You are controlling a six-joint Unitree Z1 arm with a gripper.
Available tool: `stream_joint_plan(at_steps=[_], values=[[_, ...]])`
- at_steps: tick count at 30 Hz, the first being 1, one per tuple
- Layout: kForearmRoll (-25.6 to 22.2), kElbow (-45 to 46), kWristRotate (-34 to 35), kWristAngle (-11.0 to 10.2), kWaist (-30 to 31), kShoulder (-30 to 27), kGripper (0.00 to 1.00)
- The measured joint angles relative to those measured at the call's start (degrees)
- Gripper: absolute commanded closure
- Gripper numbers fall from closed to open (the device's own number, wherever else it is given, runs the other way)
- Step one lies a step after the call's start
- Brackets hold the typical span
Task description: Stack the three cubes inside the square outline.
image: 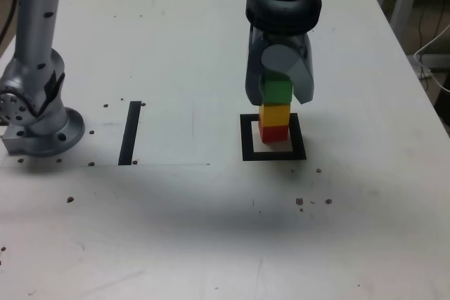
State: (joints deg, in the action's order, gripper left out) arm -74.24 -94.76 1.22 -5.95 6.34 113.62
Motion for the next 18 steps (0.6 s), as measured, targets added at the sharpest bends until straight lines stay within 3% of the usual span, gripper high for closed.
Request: stream_joint_plan(at_steps=[4, 7, 18], values=[[0.2, 0.2, 0.0, -0.2, 0.0, 0.0, 0.15], [0.2, 0.2, 0.0, -0.4, 0.0, 0.0, 0.02], [-0.8, 0.4, 0.0, -1.0, 0.1, -1.9, 0.01]])
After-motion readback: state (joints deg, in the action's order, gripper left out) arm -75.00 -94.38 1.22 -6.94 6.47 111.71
